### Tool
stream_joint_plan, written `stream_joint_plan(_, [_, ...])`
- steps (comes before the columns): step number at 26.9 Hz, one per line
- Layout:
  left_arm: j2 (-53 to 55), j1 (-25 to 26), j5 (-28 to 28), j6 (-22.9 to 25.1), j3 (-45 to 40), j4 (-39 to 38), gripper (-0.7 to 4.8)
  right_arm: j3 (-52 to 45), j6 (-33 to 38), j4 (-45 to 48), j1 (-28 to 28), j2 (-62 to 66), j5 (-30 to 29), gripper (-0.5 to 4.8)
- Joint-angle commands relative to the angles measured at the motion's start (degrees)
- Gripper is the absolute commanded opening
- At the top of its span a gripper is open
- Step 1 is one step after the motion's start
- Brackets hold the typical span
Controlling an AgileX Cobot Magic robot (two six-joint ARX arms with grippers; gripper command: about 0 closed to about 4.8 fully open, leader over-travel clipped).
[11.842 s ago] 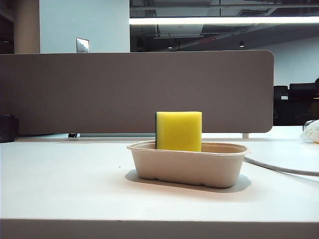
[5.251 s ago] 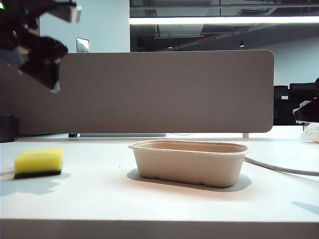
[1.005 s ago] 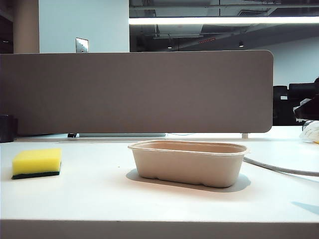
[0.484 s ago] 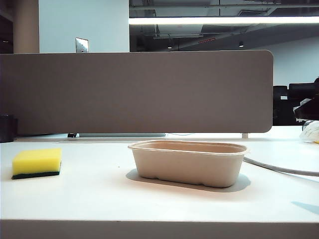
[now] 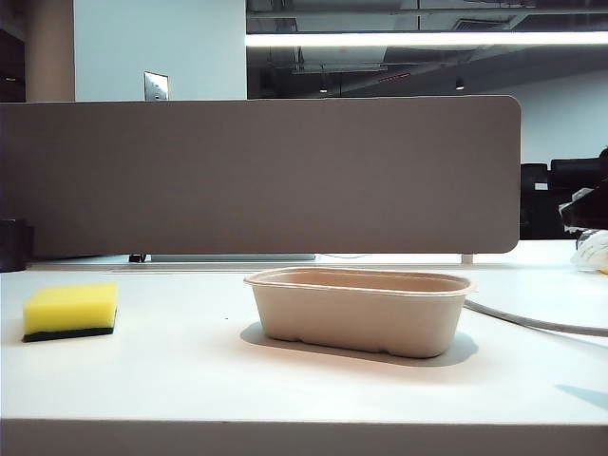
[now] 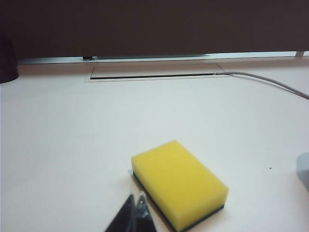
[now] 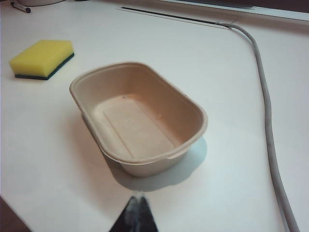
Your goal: Take out the cleaning sponge from the paper lunch box and place it on the table.
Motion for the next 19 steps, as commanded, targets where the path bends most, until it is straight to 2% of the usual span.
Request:
stream_joint_plan(1, [0.0, 0.1, 0.2, 0.0, 0.1, 0.9, -0.04, 0.1, 0.0, 1.0, 0.0, 0.0, 0.0, -0.05])
stream_joint_plan(19, [0.0, 0.0, 0.2, 0.0, 0.1, 0.9, -0.04, 0.1, -0.6, 0.4, -0.5, -0.9, 1.5, -0.05])
